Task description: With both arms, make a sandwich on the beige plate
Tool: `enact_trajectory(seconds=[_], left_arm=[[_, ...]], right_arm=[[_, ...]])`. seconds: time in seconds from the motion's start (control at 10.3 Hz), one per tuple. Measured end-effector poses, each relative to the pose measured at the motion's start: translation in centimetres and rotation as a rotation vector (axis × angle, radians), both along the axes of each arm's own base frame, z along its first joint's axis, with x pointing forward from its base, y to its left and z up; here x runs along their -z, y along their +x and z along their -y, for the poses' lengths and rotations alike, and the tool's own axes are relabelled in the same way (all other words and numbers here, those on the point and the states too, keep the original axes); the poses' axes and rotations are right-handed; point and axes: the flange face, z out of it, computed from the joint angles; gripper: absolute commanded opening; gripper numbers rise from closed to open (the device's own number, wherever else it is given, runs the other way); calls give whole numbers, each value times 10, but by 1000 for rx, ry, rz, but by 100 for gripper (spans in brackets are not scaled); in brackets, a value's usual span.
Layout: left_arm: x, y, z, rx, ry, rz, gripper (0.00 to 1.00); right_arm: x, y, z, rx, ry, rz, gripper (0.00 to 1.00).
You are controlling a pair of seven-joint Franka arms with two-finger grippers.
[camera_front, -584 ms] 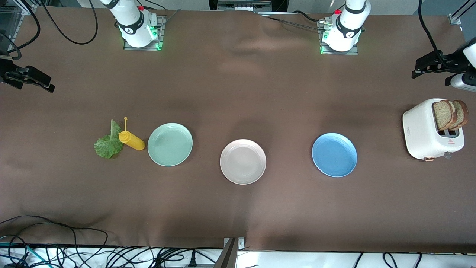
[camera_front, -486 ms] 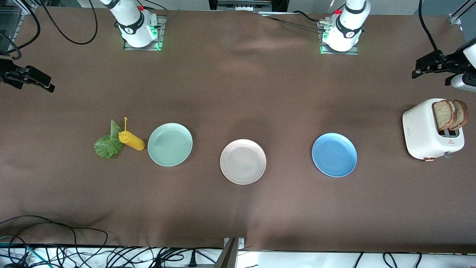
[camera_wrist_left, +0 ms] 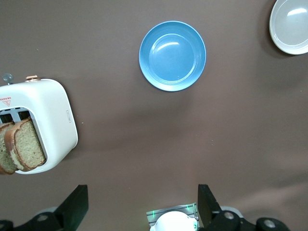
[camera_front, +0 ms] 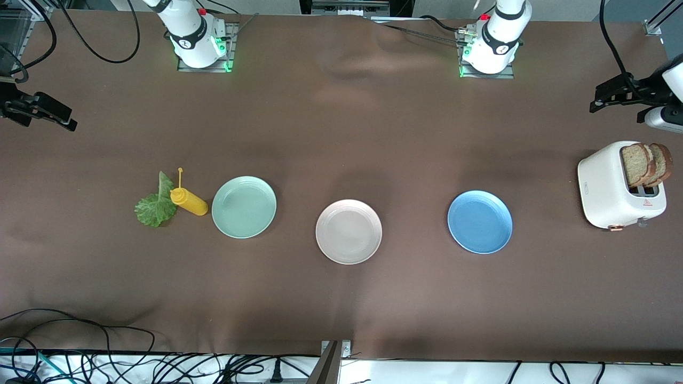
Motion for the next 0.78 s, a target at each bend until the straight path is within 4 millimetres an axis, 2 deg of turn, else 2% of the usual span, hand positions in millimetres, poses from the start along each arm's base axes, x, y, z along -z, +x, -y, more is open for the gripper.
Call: enact_trajectory(seconds=[0.19,0.78], left_arm=[[8,0,0,0,-1,-17,100],[9,0,1,0,0,-21,100]], right_arm=[[0,0,1,1,0,0,100],[0,0,4,6,0,0,100]])
